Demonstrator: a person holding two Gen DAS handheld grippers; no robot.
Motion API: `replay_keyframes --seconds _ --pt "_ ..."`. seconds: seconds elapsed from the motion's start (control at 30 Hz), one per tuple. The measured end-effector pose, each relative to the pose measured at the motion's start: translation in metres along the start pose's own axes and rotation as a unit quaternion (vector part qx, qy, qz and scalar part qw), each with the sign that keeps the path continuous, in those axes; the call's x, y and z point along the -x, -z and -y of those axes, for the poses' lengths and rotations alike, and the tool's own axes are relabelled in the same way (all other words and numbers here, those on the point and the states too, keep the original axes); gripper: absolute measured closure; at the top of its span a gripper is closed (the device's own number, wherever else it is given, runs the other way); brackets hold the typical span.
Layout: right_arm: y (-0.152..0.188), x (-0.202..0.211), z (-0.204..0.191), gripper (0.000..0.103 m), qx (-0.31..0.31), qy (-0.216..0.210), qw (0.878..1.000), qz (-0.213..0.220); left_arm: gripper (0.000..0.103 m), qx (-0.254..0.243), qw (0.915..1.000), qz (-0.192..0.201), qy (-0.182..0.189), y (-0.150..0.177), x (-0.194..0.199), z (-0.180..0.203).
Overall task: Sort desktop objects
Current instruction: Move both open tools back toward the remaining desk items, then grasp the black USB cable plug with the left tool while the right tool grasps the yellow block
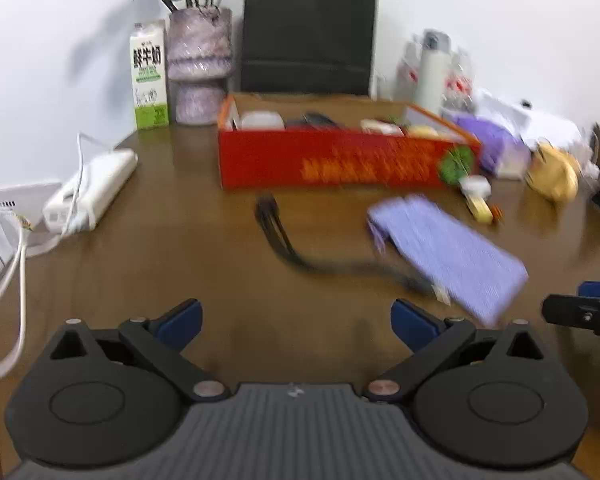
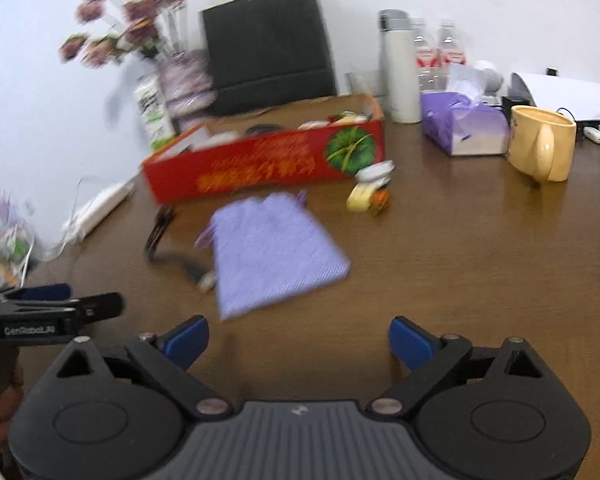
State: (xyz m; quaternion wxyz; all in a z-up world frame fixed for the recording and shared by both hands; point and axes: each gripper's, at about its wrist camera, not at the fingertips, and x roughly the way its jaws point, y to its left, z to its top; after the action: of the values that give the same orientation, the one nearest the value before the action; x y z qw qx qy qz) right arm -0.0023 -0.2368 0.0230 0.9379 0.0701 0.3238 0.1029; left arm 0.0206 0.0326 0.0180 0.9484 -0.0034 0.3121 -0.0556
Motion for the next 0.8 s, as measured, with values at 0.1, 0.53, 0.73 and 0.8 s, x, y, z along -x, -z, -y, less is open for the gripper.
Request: replay_keyframes --seconds 0.1,0.53,0.73,0.8 --pt "-0.026 -0.021 0.007 0.011 0.018 0.026 0.999 0.015 0.006 0.021 0.9997 -0.005 0.009 -0.028 -0.027 -0.009" --pt "-0.071 -0.121 0.025 0.049 0.032 0.089 0.995 -0.012 0.063 -0.015 0.9994 -0.021 -0.023 -0.062 -0.111 -0.008" --pt "-0.066 -0.119 0.016 0.072 0.071 0.048 0.996 0.004 0.089 0.016 0.9995 -0.008 -0.025 -0.054 -0.093 -0.007" --pt "-0.065 -0.112 0.016 0.072 0.07 0.038 0.997 0.022 0.093 0.036 0.9992 0.007 -0.016 -0.053 -0.082 -0.009"
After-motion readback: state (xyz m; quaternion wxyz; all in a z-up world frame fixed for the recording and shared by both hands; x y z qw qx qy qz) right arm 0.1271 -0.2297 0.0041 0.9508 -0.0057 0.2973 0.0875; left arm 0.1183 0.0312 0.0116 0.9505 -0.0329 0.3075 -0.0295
